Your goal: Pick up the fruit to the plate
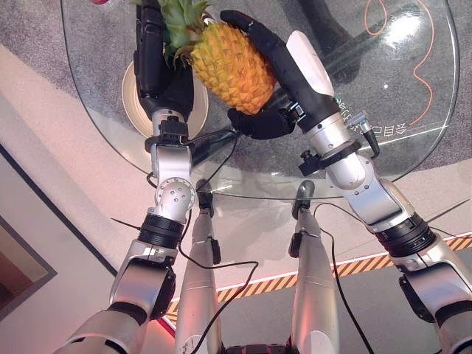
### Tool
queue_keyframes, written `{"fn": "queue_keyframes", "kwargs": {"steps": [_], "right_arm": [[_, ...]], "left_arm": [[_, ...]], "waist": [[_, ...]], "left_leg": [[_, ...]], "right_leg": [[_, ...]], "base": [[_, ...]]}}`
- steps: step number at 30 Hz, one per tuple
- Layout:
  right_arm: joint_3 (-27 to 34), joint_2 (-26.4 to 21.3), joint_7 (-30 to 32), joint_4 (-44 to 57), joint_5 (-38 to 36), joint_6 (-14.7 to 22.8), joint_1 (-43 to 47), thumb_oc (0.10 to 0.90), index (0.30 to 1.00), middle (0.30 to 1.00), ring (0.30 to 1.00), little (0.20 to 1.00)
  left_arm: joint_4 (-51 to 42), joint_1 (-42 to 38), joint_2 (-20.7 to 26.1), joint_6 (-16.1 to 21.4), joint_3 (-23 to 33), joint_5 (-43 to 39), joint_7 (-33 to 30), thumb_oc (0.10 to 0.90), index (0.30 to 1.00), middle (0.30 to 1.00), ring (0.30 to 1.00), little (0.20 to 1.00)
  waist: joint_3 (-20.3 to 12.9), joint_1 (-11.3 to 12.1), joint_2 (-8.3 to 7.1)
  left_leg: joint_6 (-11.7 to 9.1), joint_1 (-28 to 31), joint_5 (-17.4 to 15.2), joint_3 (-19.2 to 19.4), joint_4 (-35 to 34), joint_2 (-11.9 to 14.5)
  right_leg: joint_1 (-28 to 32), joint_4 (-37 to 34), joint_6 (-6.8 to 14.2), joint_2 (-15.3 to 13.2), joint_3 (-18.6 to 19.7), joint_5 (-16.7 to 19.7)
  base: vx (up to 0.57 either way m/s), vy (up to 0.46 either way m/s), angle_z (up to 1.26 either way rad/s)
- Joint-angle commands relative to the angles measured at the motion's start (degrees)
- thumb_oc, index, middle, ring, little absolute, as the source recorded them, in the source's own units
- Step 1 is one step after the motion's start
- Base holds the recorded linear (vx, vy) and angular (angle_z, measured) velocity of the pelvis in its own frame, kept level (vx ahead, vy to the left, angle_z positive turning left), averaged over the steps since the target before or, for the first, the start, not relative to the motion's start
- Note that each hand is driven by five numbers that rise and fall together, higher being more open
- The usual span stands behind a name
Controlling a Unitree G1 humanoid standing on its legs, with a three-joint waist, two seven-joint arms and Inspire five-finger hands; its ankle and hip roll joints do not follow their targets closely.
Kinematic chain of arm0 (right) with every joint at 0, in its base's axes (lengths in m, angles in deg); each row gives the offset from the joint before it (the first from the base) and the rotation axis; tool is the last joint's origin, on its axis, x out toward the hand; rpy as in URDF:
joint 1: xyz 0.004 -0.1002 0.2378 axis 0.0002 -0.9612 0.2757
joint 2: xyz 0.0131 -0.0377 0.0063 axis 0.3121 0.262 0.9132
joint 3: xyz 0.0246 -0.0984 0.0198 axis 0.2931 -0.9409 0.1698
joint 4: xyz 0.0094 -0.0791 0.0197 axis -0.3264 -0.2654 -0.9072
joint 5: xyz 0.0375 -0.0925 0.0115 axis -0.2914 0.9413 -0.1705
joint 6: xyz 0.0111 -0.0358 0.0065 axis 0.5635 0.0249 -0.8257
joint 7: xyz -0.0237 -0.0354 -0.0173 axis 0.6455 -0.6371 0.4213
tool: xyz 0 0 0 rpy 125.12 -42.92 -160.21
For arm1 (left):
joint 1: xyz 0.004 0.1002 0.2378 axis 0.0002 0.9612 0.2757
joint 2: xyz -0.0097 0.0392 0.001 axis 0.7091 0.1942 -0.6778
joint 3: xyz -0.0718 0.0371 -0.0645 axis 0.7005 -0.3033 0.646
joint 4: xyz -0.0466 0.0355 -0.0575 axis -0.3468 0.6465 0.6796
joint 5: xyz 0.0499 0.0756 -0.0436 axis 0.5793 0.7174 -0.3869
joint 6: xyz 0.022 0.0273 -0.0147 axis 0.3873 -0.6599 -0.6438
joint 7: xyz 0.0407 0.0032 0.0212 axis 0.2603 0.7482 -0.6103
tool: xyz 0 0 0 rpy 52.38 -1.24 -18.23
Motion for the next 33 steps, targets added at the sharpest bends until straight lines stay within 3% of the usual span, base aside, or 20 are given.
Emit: {"fn": "queue_keyframes", "kwargs": {"steps": [1,18,33], "right_arm": [[5.0,0.9,5.4,6.5,0.6,3.2,4.9,0.8,0.9,0.9,0.9,0.9],[7.4,1.6,8.6,6.4,2.3,3.5,4.1,0.8,0.9,0.9,0.9,0.9],[7.8,1.8,9.3,5.8,2.5,3.6,3.8,0.8,0.9,0.9,0.9,0.9]], "left_arm": [[-7.9,-5.8,0.6,6.7,-0.3,6.1,1.7,0.1,0.3,0.3,0.3,0.2],[-8.7,-5.6,-0.2,11.7,2.3,13.9,-5.9,0.1,0.3,0.3,0.3,0.2],[-9.2,-6.0,-0.7,16.7,4.5,13.1,-9.6,0.1,0.3,0.3,0.3,0.2]], "waist": [[-1.1,0.9,-1.41],[-1.1,0.9,-1.68],[-1.1,1.1,-1.78]], "left_leg": [[0.7,-0.6,-3.0,-0.4,3.7,-1.5],[0.5,-0.9,-3.0,-0.5,3.8,-1.4],[0.3,-0.6,-3.4,-0.6,3.7,-1.2]], "right_leg": [[1.8,-4.5,-1.2,2.1,-2.0,3.3],[1.5,-4.2,-1.4,2.4,-2.1,3.0],[1.9,-4.0,-1.4,2.5,-2.1,2.2]], "base": [[0.0,0.0,0.0],[0.0,0.0,0.0],[0.0,0.0,0.0]]}}
